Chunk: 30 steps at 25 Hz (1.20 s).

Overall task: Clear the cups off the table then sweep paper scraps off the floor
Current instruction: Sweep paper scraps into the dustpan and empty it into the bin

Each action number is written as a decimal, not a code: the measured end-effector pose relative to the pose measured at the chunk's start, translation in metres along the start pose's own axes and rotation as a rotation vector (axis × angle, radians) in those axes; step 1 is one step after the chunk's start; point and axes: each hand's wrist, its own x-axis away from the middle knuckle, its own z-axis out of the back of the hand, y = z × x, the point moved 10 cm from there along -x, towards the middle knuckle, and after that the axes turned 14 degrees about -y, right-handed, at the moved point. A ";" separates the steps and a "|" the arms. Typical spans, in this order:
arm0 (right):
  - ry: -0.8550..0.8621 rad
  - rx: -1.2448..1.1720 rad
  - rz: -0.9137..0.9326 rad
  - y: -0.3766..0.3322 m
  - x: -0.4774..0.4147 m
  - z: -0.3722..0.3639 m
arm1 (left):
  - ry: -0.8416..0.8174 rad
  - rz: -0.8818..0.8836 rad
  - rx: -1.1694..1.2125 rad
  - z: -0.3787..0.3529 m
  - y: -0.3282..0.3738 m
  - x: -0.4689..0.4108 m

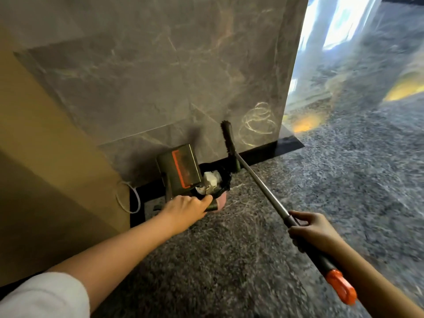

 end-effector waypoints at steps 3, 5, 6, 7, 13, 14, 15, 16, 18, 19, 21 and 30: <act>-0.051 -0.059 -0.008 0.018 -0.001 -0.010 | -0.111 -0.098 -0.122 -0.013 0.030 -0.002; -0.083 -0.019 -0.033 0.030 -0.004 -0.018 | -0.193 -0.202 -0.246 -0.030 0.053 -0.001; -0.097 0.012 -0.045 0.036 -0.006 -0.020 | -0.233 -0.260 -0.311 -0.038 0.063 0.001; -0.112 0.038 -0.060 0.042 -0.007 -0.024 | -0.261 -0.302 -0.366 -0.044 0.069 0.003; -0.119 0.072 -0.100 0.064 -0.013 -0.024 | -0.230 -0.291 -0.393 -0.037 0.066 -0.005; -0.114 0.074 -0.099 0.065 -0.014 -0.023 | -0.189 -0.253 -0.362 -0.028 0.062 -0.009; -0.116 0.076 -0.100 0.066 -0.014 -0.024 | -0.160 -0.222 -0.343 -0.021 0.058 -0.011; -0.124 0.077 -0.100 0.067 -0.014 -0.026 | -0.141 -0.220 -0.343 -0.018 0.058 -0.013; -0.145 0.076 -0.094 0.071 -0.013 -0.032 | -0.156 -0.255 -0.399 -0.023 0.062 -0.012; -0.155 0.077 -0.092 0.073 -0.013 -0.034 | -0.167 -0.256 -0.412 -0.024 0.060 -0.010; -0.158 0.079 -0.087 0.074 -0.014 -0.035 | -0.157 -0.242 -0.379 -0.022 0.051 -0.009; -0.135 0.038 -0.062 0.080 -0.011 -0.035 | -0.006 -0.038 -0.029 0.008 -0.008 -0.002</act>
